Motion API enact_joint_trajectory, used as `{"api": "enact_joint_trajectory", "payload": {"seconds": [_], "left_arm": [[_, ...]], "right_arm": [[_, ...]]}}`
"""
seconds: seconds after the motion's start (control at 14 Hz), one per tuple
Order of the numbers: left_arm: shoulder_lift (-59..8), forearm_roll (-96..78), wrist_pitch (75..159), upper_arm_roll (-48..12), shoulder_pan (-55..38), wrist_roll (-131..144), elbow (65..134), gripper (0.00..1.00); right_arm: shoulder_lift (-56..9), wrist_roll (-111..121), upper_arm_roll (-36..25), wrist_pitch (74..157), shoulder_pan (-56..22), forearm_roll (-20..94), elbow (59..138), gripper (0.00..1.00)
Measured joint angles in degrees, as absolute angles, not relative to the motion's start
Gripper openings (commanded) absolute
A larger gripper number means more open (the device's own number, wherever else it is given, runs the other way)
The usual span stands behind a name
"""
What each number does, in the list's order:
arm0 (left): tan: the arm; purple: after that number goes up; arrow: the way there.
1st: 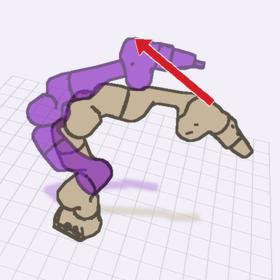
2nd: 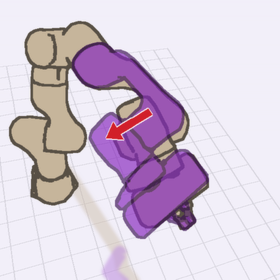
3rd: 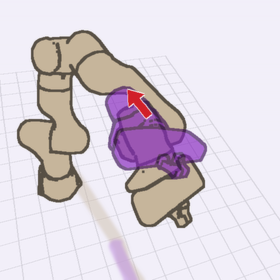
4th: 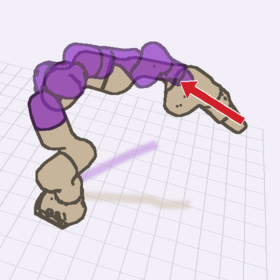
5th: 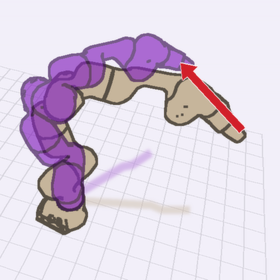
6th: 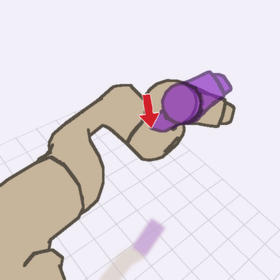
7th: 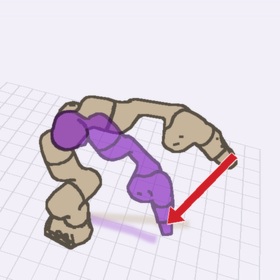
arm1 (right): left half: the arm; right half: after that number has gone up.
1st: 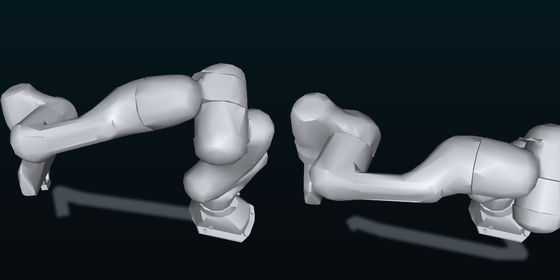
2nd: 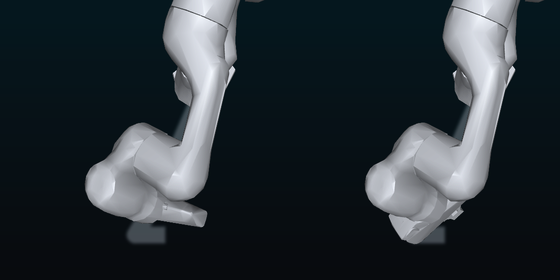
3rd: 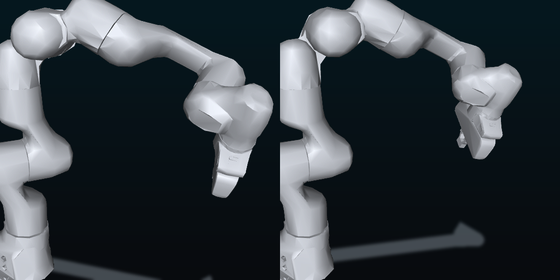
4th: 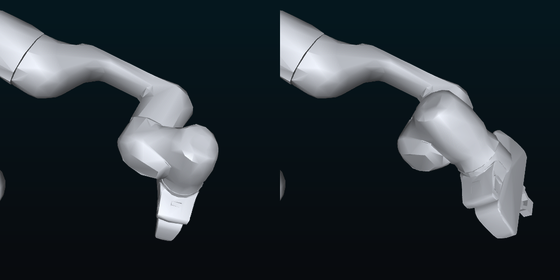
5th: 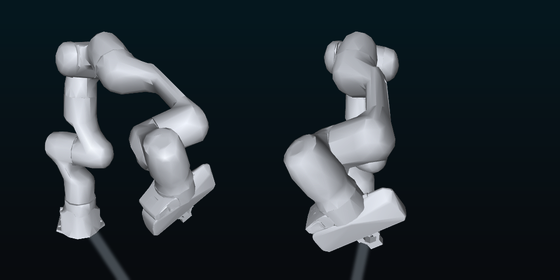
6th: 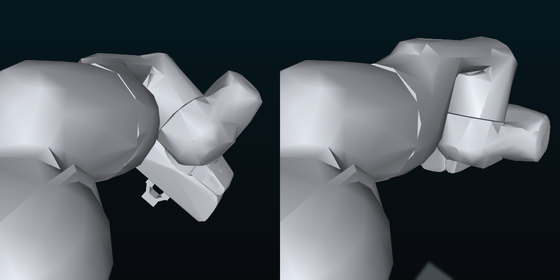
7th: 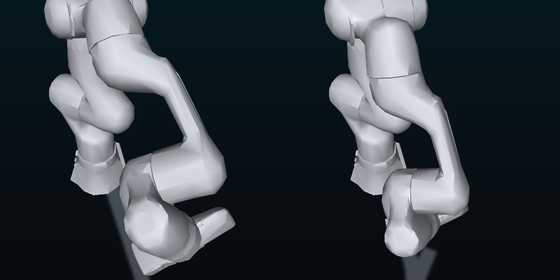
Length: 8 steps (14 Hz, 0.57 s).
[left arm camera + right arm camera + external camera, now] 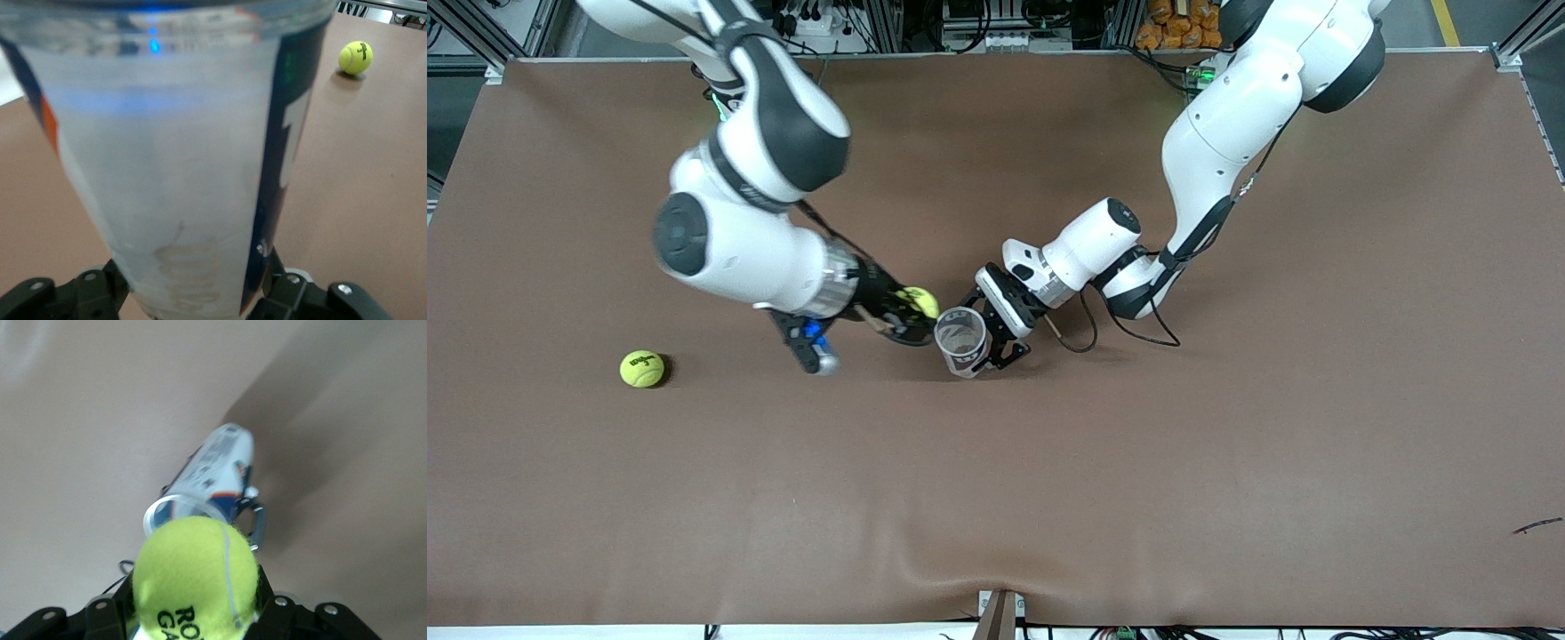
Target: Insert tennis ball vertically with right arm
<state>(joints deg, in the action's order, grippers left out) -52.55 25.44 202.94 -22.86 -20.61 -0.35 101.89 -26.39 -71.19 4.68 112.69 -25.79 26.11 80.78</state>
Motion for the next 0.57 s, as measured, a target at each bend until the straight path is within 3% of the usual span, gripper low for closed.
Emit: {"api": "enact_joint_trajectory", "payload": {"seconds": [0.57], "left_arm": [[-53.5,26.4,203.0,-22.8,-20.4,-0.5,101.8,0.77]], "right_arm": [[-30.7,-72.7,4.5,115.8,-29.5,22.0,80.1,0.23]]}}
